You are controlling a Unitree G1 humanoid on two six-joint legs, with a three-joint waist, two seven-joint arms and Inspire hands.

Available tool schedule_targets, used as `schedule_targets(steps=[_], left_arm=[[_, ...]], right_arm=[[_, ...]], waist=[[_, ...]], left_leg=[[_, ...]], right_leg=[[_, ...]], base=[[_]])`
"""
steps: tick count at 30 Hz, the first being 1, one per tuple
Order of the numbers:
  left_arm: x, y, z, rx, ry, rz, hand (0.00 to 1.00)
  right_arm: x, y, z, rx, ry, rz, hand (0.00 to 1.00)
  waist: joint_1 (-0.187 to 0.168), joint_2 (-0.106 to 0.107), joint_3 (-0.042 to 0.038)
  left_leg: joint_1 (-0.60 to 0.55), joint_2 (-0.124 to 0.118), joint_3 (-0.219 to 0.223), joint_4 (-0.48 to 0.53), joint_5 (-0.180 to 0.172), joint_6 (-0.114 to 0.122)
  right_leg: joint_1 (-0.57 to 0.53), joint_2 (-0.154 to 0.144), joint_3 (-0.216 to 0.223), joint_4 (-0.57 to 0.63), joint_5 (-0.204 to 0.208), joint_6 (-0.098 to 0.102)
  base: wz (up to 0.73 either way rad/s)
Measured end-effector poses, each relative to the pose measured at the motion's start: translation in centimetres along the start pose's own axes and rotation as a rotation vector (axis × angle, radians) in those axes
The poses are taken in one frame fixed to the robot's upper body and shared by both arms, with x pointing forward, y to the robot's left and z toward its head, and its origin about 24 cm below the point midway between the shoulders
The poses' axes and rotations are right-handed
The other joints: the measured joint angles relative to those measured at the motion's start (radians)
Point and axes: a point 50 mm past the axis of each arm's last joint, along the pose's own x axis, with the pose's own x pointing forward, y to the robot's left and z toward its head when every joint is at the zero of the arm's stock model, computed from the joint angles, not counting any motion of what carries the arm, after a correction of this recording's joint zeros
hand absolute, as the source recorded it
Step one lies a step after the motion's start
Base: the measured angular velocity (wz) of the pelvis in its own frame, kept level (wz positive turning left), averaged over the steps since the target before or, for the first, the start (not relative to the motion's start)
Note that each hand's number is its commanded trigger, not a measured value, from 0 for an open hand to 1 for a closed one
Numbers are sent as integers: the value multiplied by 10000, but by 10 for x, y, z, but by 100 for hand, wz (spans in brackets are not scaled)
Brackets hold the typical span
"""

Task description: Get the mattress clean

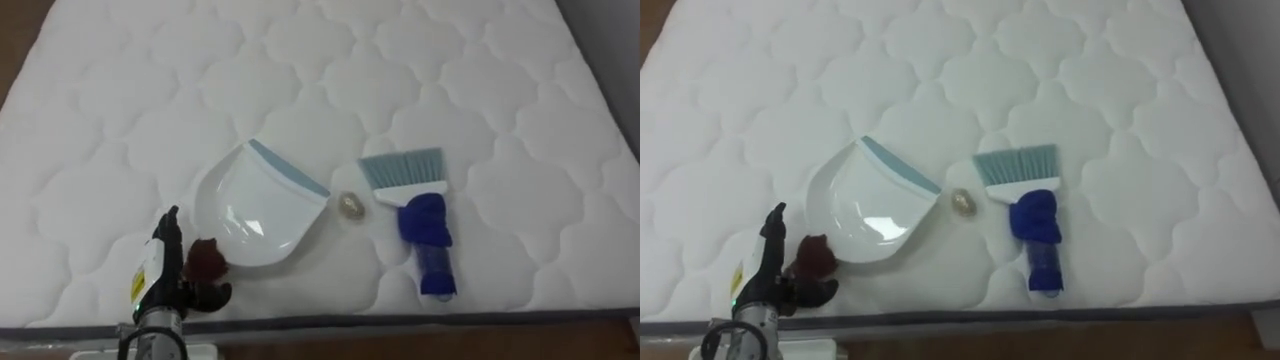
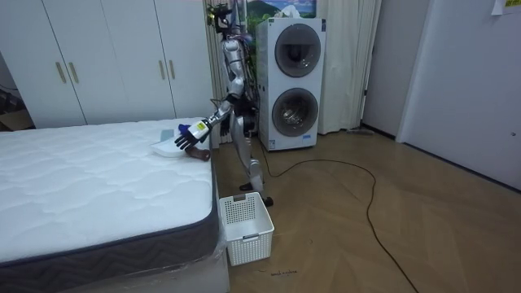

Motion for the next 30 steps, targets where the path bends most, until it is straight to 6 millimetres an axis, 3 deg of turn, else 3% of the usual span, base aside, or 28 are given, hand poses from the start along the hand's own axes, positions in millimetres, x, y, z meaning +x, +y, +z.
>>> schedule_targets(steps=[5,6,7,8,9,10,11,12,13,14,15,18,24,30], left_arm=[[7,1,5,101,-104,111,0],[10,2,7,134,-156,158,0],[13,5,8,171,-130,305,0],[14,6,8,114,-63,444,0],[20,19,3,209,152,912,0],[26,20,4,327,322,896,0],[29,15,8,275,371,744,0],[36,14,19,179,113,780,0],[41,16,28,79,-88,855,0],[43,17,31,47,-171,899,0],[45,18,35,15,-275,994,0],[45,16,33,-27,-146,950,0],[41,10,23,-107,628,567,0],[38,6,15,-101,1159,419,0]], right_arm=[[2,-5,13,275,-327,-411,0],[3,-7,14,350,-299,-540,0],[4,-10,20,512,-401,-706,0],[5,-12,27,552,-593,-802,0],[6,-15,45,363,-1154,-957,0],[6,-20,49,361,-1324,-1251,0],[6,-23,47,426,-1236,-1395,0],[6,-24,39,422,-815,-1434,0],[6,-22,36,374,-667,-1263,0],[6,-20,35,380,-634,-1156,0],[6,-17,33,403,-602,-995,0],[7,-19,38,591,-623,-965,0],[7,-19,41,819,-574,-717,0],[7,-20,40,1281,-519,-749,0]], waist=[[-42,13,17],[-10,65,62],[26,274,290],[32,295,301],[-68,121,275],[-331,168,404],[-339,355,395],[-312,352,402],[-344,320,420],[-337,267,428],[-317,164,387],[-303,175,392],[-322,217,375],[-380,280,335]], left_leg=[[-55,6,-247,-5,0,1],[-34,44,-684,-9,17,14],[91,237,-1634,-33,27,21],[16,333,-1983,12,26,20],[-511,282,-2012,498,-11,-24],[-875,143,-1828,1066,-391,-361],[-1012,204,-1664,1176,-528,-364],[-1134,156,-1402,967,-371,-321],[-1427,138,-1119,648,-110,-80],[-1487,116,-943,686,-57,-82],[-1582,16,-904,826,28,-70],[-1916,-114,-834,1350,26,-59],[-2003,-174,-677,1429,-30,-4],[-2314,-185,-672,1756,-32,-1]], right_leg=[[-304,8,-12,343,0,-1],[-650,10,-172,992,-10,-10],[-1480,84,-504,2107,-240,-280],[-1884,298,-484,1877,-297,-504],[-2595,476,-455,499,426,-920],[-2851,166,-748,128,2097,-968],[-2816,243,-832,169,2071,-961],[-2807,224,-719,176,2063,-963],[-2862,195,-515,241,2040,-917],[-2885,176,-487,292,2000,-852],[-2961,99,-488,372,1933,-767],[-3055,28,-518,508,1934,-754],[-3049,-76,-532,591,1899,-580],[-3262,-125,-564,748,1975,-644]], base=[[-13],[-35],[-53],[-80],[-34],[0],[43],[42],[39],[43],[26],[10],[10],[2]])
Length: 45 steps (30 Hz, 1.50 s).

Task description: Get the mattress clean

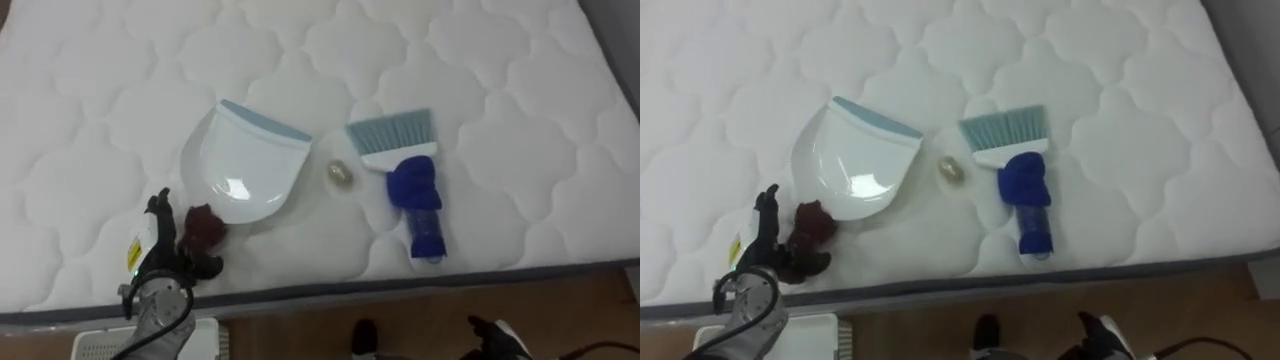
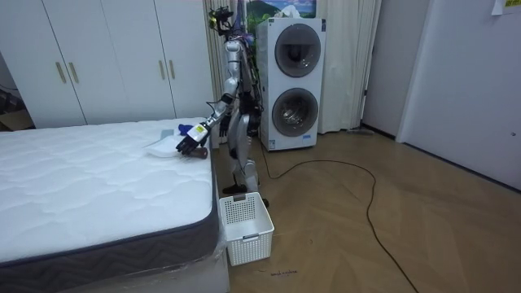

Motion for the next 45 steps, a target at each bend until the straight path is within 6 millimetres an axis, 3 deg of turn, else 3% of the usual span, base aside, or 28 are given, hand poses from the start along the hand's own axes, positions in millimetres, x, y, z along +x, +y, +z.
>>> schedule_targets(steps=[7,23,29,45], left_arm=[[-2,-2,-5,208,213,-67,0],[-3,-3,-10,347,500,-118,0],[0,-4,-3,241,402,-108,0],[11,8,18,-697,-4,959,0]], right_arm=[[0,-1,2,1,-53,-76,0],[0,-1,3,178,-106,-89,0],[0,0,3,185,-97,-61,0],[-2,5,-6,438,151,-51,0]], waist=[[-46,21,-19],[-247,21,-22],[-266,13,-17],[-303,-37,-13]], left_leg=[[-307,-3,10,199,2,-20],[-572,1,41,725,-127,-34],[-685,9,70,1127,-299,-9],[-1151,-11,72,1571,-416,18]], right_leg=[[-338,-25,31,270,27,-137],[-531,-111,28,709,-106,-170],[-550,-135,34,890,-206,-38],[-887,-200,18,1070,-153,-16]], base=[[0],[1],[0],[0]])
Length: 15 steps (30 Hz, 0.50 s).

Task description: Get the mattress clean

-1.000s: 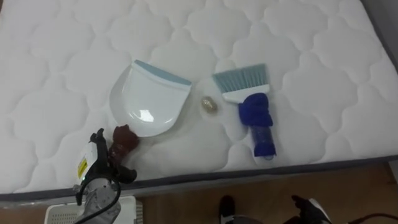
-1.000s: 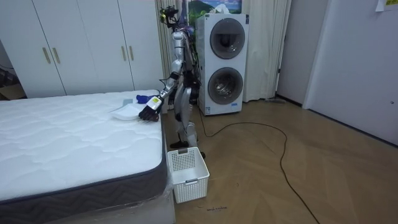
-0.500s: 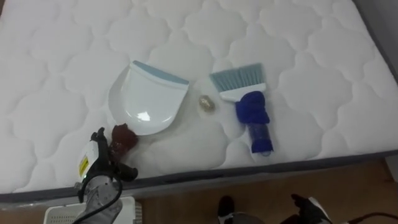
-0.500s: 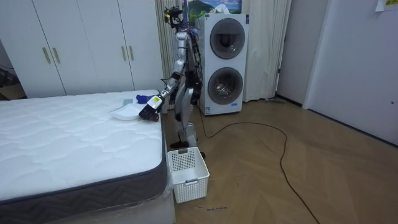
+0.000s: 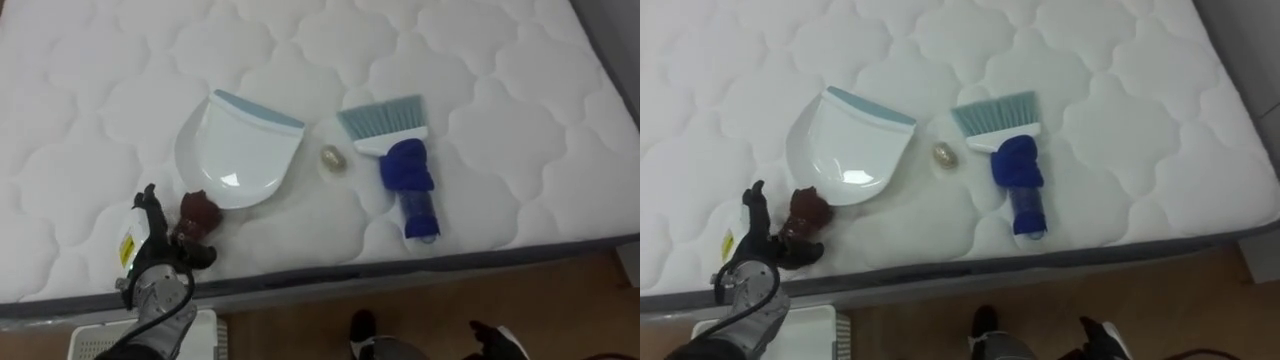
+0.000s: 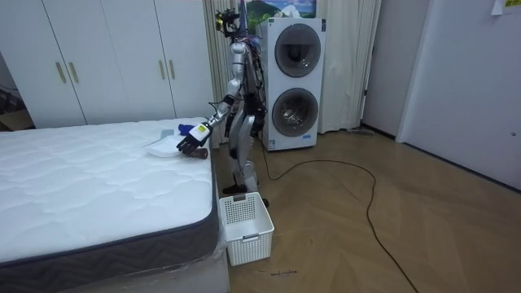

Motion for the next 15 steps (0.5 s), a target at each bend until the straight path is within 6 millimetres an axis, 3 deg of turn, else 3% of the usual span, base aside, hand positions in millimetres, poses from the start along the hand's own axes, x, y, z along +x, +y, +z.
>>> schedule_targets(steps=[15], left_arm=[[-4,-10,4,-1215,516,-268,0]], right_arm=[[0,7,7,21,-278,161,0]], waist=[[-211,-192,-6]], left_leg=[[-249,40,16,272,-136,52]], right_leg=[[-255,15,-2,241,-112,-4]], base=[[0]])
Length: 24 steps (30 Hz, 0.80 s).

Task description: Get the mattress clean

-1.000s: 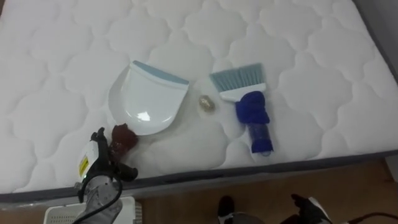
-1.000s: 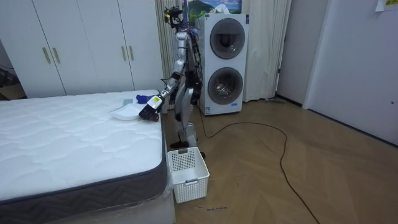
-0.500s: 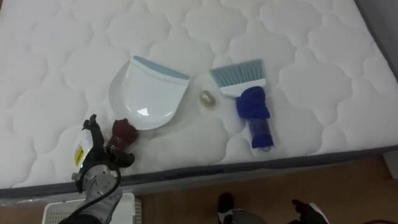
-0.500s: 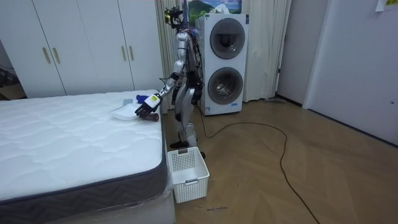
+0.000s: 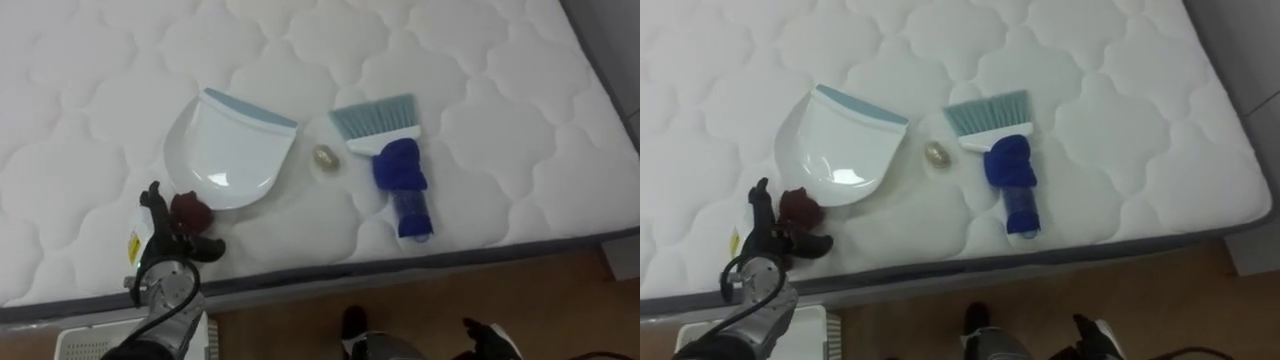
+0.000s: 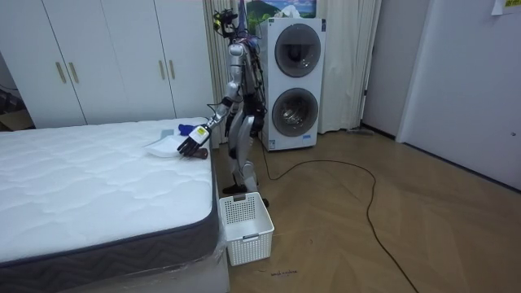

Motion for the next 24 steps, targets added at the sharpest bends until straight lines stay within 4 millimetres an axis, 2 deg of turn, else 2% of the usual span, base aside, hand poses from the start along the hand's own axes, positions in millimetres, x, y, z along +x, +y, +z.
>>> schedule_targets(steps=[4,13,14,15,20,24], left_arm=[[1,-1,1,-347,173,-190,0],[1,-4,-1,-1169,725,-580,0],[1,-4,0,-1183,765,-604,67],[2,-5,0,-1120,790,-661,100],[6,-3,0,-710,951,-805,100],[14,9,0,-421,1081,-506,100]], right_arm=[[0,0,1,10,-45,-68,0],[0,1,2,-71,8,-231,0],[0,2,2,-134,15,-238,0],[0,2,3,-234,14,-230,0],[0,3,3,-275,72,-208,0],[0,2,4,-277,41,-210,0]], waist=[[-16,-1,2],[-45,-5,14],[-44,-3,15],[-42,0,18],[-47,20,34],[-50,38,120]], left_leg=[[-141,5,17,249,-129,21],[-188,-3,58,330,-234,32],[-192,-2,62,330,-236,33],[-195,-1,68,330,-243,38],[-193,-17,71,330,-255,63],[-171,-28,83,264,-238,96]], right_leg=[[-162,-20,17,273,-123,20],[-206,-20,79,291,-130,68],[-209,-18,101,277,-125,73],[-212,-13,124,265,-117,77],[-212,-20,85,257,-81,43],[-212,-27,100,244,-82,44]], base=[[0],[-1],[-4],[0],[0],[0]])
